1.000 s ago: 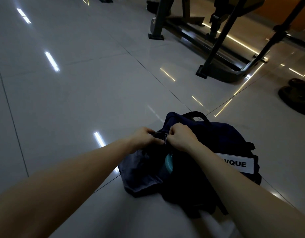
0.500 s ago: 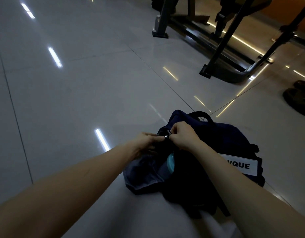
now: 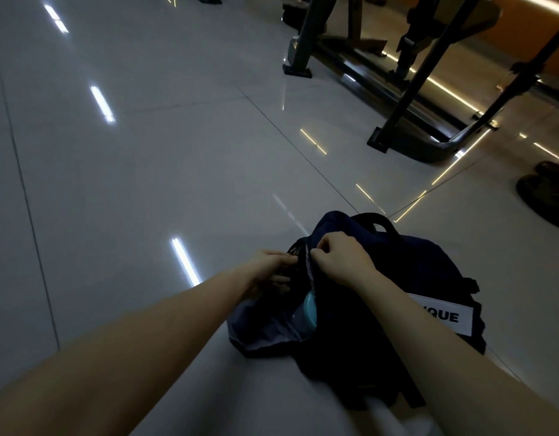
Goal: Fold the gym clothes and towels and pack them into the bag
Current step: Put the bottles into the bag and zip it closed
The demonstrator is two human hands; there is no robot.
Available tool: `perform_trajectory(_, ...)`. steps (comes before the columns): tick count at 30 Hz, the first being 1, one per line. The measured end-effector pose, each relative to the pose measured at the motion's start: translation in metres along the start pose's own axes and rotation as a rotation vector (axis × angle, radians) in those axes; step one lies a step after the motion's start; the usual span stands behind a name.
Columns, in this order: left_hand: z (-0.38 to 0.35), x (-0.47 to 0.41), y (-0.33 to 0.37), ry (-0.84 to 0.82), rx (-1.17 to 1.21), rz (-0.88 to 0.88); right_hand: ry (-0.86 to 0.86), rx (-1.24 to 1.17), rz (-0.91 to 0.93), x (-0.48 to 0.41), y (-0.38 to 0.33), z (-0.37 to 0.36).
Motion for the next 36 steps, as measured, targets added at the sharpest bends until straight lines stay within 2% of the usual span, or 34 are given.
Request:
perform_trajectory(8,-0.018,-0.011,-0.015,0.132,0.105,-0.059,0.018,0.371,0.045,0.011,-0.018,-0.015)
perform_trajectory(12,-0.022,-0.010,-0.013,0.145,0.111,-0.054,0.054,0.369,0.145,0.010,-0.026,-0.018)
perform_trajectory(17,-0.014,-0.009,-0.013,0.068,0.090,0.011,-0.027,0.297,0.378,0.017,-0.022,-0.024)
perform_trajectory(21,-0.007,-0.014,-0.006,0.007,0.044,0.047,-0.015,0.337,0.328,0.015,-0.009,-0.018)
perform_trajectory(26,0.011,-0.023,0.005,0.090,-0.247,-0.052,0.092,0.194,0.207,0.003,-0.003,0.003)
perform_trajectory(28,0.016,-0.026,0.018,0.145,-0.535,-0.165,0.163,0.156,0.175,-0.002,0.003,0.019)
perform_trajectory(30,0.015,-0.029,0.034,0.124,-0.875,-0.338,0.179,0.119,0.144,-0.005,0.008,0.030)
perform_trajectory(33,-0.003,-0.033,0.054,-0.014,-1.216,-0.542,-0.005,0.107,0.068,-0.001,0.009,0.027)
perform_trajectory(36,-0.016,-0.040,0.074,0.075,-1.376,-0.659,-0.213,0.231,-0.016,0.011,0.003,0.018)
Point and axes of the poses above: each hand's wrist, its own x-axis away from the middle knuckle, its own z-axis out of the back of the hand, y = z × x, the point moved 4 cm from there along -x, towards the middle knuckle, and after that the axes turned 2 degrees about y, right-handed, at the moved point
